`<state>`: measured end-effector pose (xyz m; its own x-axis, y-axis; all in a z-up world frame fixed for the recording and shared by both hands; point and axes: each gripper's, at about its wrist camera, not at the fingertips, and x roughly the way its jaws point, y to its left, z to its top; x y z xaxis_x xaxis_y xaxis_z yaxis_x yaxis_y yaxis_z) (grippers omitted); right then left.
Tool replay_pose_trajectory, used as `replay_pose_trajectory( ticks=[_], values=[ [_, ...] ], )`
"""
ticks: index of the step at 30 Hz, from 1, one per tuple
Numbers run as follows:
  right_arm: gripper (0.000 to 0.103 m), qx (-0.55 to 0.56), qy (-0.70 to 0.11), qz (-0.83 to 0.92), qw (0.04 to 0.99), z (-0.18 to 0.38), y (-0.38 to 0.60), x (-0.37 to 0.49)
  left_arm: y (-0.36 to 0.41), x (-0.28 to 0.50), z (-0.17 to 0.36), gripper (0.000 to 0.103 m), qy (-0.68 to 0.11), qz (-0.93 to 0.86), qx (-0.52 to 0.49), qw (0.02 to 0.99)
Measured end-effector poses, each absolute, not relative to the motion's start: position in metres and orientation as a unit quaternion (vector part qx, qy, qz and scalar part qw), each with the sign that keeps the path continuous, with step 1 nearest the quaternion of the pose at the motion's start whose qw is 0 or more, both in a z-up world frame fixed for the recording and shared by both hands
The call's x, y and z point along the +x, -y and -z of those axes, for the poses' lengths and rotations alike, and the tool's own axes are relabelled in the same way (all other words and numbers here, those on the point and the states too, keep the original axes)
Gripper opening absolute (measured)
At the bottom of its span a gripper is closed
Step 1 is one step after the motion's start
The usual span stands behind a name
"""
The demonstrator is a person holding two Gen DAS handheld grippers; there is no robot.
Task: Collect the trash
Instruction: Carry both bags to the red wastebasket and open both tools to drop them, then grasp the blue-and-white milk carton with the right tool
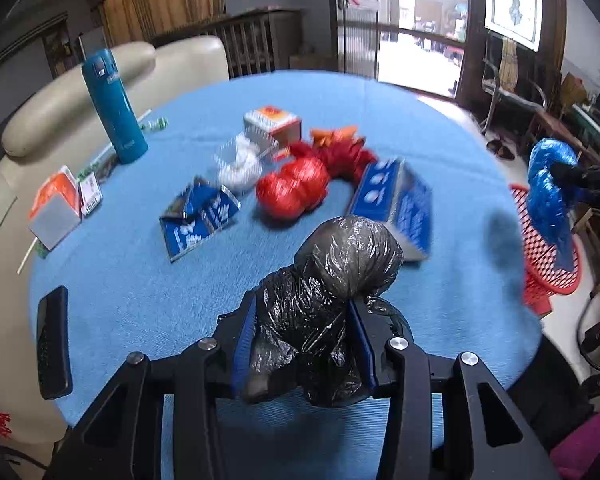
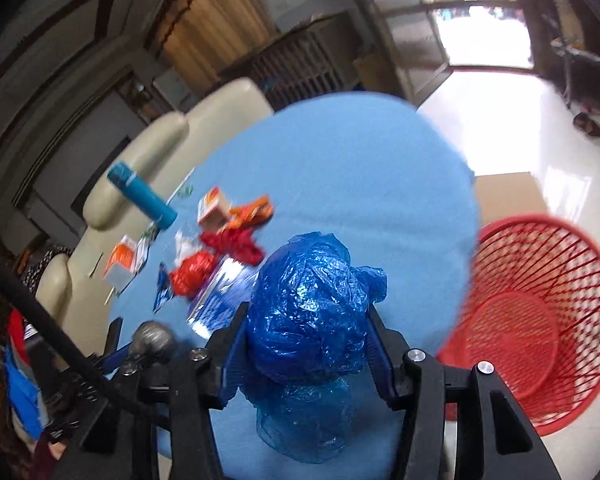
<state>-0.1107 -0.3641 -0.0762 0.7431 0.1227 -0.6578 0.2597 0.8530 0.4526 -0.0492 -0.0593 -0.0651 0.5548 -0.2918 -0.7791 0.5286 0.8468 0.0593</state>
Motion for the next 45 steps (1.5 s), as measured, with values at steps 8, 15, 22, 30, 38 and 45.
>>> replay_pose_trajectory(
  ticks=[8, 15, 22, 30, 38, 45],
  values=[
    [0.056, 0.253, -0.308, 0.116, 0.91, 0.067, 0.418, -0.153, 0.114, -0.078, 0.012, 0.046, -0.357, 0.326, 0.153, 0.862],
    [0.058, 0.293, -0.294, 0.172, 0.893, 0.074, 0.471, -0.184, 0.202, -0.092, 0.009, 0.046, -0.373, 0.397, 0.181, 0.819],
    [0.06, 0.316, -0.305, 0.189, 0.878, 0.095, 0.5, -0.212, 0.291, -0.105, 0.034, 0.048, -0.387, 0.425, 0.237, 0.783],
    [0.069, 0.358, -0.286, 0.198, 0.866, 0.11, 0.533, -0.24, 0.345, -0.111, 0.061, 0.059, -0.396, 0.417, 0.276, 0.77],
    [0.069, 0.35, -0.272, 0.189, 0.876, 0.099, 0.528, -0.24, 0.245, -0.091, 0.039, 0.06, -0.38, 0.365, 0.237, 0.816],
    [0.069, 0.34, -0.325, 0.091, 0.878, 0.094, 0.471, -0.186, 0.084, -0.057, 0.024, 0.066, -0.366, 0.213, 0.154, 0.893]
  ],
)
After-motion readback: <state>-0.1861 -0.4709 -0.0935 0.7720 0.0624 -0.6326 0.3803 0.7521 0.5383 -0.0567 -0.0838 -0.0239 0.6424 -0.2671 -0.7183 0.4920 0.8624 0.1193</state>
